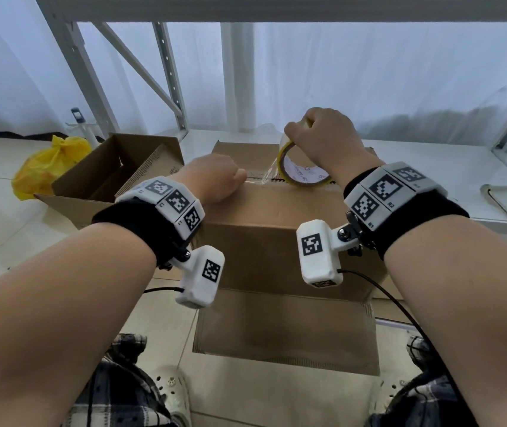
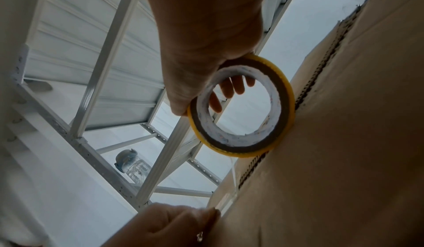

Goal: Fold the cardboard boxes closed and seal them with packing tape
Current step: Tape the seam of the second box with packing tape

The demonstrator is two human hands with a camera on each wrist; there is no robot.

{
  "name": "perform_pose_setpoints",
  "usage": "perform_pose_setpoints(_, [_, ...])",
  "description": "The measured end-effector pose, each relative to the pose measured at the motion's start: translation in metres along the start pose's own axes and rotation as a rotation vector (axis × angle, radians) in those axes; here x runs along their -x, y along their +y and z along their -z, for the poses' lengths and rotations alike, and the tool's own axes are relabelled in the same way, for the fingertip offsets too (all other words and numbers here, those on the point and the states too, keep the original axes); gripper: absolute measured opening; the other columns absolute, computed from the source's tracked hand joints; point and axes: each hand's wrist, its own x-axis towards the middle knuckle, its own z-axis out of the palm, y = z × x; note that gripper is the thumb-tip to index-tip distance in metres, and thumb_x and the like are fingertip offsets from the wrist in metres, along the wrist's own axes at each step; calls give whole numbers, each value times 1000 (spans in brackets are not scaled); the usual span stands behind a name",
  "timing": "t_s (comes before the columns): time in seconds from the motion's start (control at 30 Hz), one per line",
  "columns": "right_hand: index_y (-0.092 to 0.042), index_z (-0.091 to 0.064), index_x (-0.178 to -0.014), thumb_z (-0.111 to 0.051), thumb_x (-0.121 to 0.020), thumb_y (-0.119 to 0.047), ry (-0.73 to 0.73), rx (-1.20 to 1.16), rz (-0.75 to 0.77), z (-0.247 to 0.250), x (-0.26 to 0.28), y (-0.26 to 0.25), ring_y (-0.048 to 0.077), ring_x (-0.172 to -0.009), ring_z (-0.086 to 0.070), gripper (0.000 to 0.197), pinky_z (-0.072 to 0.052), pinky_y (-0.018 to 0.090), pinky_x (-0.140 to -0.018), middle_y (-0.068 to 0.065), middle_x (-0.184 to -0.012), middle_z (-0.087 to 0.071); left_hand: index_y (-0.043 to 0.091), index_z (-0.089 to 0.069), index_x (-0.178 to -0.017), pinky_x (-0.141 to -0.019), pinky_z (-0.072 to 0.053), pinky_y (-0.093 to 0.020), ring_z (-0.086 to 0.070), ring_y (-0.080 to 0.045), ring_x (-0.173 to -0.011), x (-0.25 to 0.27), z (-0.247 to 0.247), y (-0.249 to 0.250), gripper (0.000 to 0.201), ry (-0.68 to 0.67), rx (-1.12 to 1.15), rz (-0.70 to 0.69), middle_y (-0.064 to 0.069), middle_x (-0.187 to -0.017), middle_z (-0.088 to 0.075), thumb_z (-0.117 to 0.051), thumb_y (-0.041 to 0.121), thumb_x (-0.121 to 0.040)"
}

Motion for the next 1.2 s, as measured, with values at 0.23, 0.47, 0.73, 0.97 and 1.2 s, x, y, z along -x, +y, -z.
perform_pose_setpoints(0.23, [-21, -45, -69, -51, -87, -38, 27, -63, 42, 1, 3, 8, 16, -68, -44, 26, -33, 28, -58, -5, -67, -45, 10, -4, -152, -119, -7, -36, -4, -21, -147, 2, -19, 13, 69, -134, 31, -7, -8, -160, 1, -16, 53, -99])
perform_pose_setpoints(0.47, [-14, -50, -79, -61, -83, -55, 97, -198, 45, -1, -2, 15, 13, -66, -44, 43, -36, 30, -63, -4, -70, -47, 15, 4, -152, -115, 5, -27, 9, -12, -146, 2, -17, 30, 73, -138, 132, -85, -2, -159, 11, -21, 57, -97])
perform_pose_setpoints(0.73, [-14, -52, -69, -63, -78, -38, 43, 29, 38, 17, -9, 15, 19, -75, -50, 27, -36, 28, -62, -2, -69, -52, 13, 2, -153, -116, 1, -28, 5, -14, -147, 2, -12, 30, 76, -147, 136, -83, -4, -160, 8, -23, 58, -96])
perform_pose_setpoints(0.97, [-21, -57, -84, -63, -77, -50, 59, 194, 30, 30, -7, 31, 19, -89, -53, 31, -44, 34, -76, -3, -88, -58, 12, 5, -152, -117, 1, -31, 6, -16, -147, 1, -13, 34, 82, -174, 126, -54, -5, -159, 10, -21, 64, -93])
perform_pose_setpoints(1.2, [-15, -52, -91, -63, -73, -67, 68, -176, -95, 26, 3, 56, 21, -86, -54, 56, -42, 34, -74, 2, -91, -56, 9, 5, -151, -119, 1, -34, 6, -18, -147, -1, -12, 45, 89, -198, 96, -23, -7, -159, 11, -20, 69, -90])
